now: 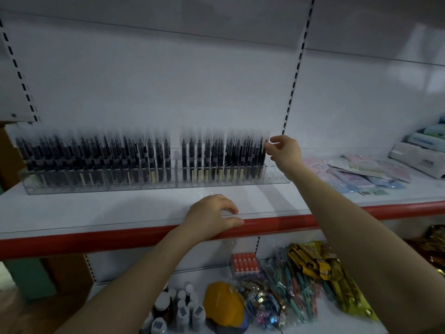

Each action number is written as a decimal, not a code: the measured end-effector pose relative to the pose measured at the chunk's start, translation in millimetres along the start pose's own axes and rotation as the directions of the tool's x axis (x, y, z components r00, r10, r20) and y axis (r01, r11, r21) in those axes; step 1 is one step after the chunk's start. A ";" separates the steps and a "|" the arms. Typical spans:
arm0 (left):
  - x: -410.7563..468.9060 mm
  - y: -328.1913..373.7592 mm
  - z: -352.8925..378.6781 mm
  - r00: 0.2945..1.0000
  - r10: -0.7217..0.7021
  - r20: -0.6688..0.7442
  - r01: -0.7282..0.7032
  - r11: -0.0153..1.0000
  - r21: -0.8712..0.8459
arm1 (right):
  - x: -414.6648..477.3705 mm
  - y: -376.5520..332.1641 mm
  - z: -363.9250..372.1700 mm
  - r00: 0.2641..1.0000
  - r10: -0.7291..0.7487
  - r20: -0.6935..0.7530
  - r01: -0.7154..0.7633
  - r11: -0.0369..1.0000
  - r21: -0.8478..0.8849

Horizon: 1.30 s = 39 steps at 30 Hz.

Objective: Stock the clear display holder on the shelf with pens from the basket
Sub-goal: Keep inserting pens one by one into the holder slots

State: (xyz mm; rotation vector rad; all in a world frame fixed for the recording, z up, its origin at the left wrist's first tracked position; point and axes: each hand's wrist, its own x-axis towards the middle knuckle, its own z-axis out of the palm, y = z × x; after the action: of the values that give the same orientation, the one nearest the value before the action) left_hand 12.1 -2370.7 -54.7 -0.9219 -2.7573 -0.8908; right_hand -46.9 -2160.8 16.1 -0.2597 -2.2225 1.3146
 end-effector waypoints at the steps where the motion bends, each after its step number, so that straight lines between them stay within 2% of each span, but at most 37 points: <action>1: 0.0 0.3 -0.7 1.000 -0.008 0.007 0.008 1.000 -0.002 | -4.4 1.5 -1.1 1.000 0.003 -0.013 -0.003 1.000 -0.008; 8: -0.8 0.3 -2.6 0.999 0.044 0.010 -0.045 0.998 0.042 | -55.0 -17.0 -5.2 0.992 -0.092 -0.090 0.094 0.995 0.025; 10: -9.3 -0.1 -0.7 0.986 0.139 -0.091 -0.135 0.989 0.054 | -80.9 -26.0 -1.4 0.988 -0.130 -0.084 0.135 0.989 0.056; 13: -45.9 -4.0 4.7 0.896 0.332 -0.296 -0.325 0.943 0.071 | -129.7 -35.4 9.8 0.983 -0.178 -0.037 0.182 0.972 0.150; 15: -81.5 -15.8 16.2 0.870 0.344 -0.354 -0.351 0.935 0.048 | -165.1 -31.9 21.8 0.984 -0.177 0.013 0.169 0.958 0.229; 16: -100.6 -26.3 25.1 0.888 0.314 -0.337 -0.330 0.944 0.010 | -183.0 -25.8 29.8 0.982 -0.180 0.047 0.163 0.954 0.250; 18: -138.4 -52.4 43.5 0.967 0.154 -0.205 -0.175 0.980 -0.090 | -219.1 -5.8 49.6 0.970 -0.181 0.160 0.136 0.957 0.256; 20: -171.8 -87.9 67.7 0.999 -0.039 -0.009 0.037 0.987 -0.157 | -252.3 25.2 73.0 0.936 -0.124 0.329 0.050 0.973 0.224; 23: -209.6 -134.5 107.6 0.951 -0.230 0.208 0.262 0.954 -0.145 | -295.0 82.8 108.2 0.847 0.025 0.532 -0.038 0.999 0.014; 26: -240.1 -171.1 148.8 0.877 -0.360 0.319 0.413 0.903 -0.116 | -328.2 146.9 137.6 0.736 0.277 0.618 -0.237 0.960 -0.148; 28: -259.7 -192.8 178.7 0.827 -0.418 0.376 0.482 0.871 -0.094 | -347.6 188.5 156.2 0.668 0.396 0.630 -0.316 0.917 -0.242; 30: -279.6 -213.9 208.7 0.778 -0.453 0.435 0.537 0.839 -0.087 | -366.4 230.4 176.3 0.633 0.480 0.608 -0.320 0.877 -0.360; 32: -298.6 -235.5 240.6 0.737 -0.468 0.488 0.561 0.826 -0.055 | -386.0 266.8 195.5 0.553 0.567 0.610 -0.350 0.823 -0.448; 37: -335.5 -282.2 326.3 0.616 -0.434 0.657 0.511 0.855 0.085 | -439.3 343.4 232.3 0.386 0.672 0.632 -0.326 0.740 -0.588; 39: -345.2 -293.6 356.2 0.571 -0.403 0.716 0.461 0.878 0.127 | -458.4 368.6 244.7 0.331 0.699 0.634 -0.264 0.714 -0.649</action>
State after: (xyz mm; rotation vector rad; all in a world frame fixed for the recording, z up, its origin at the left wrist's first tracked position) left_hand 153.2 -2539.7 -587.4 -0.7076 -3.8065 -0.7974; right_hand 165.9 -2352.1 -553.2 -0.6224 -3.5798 1.3768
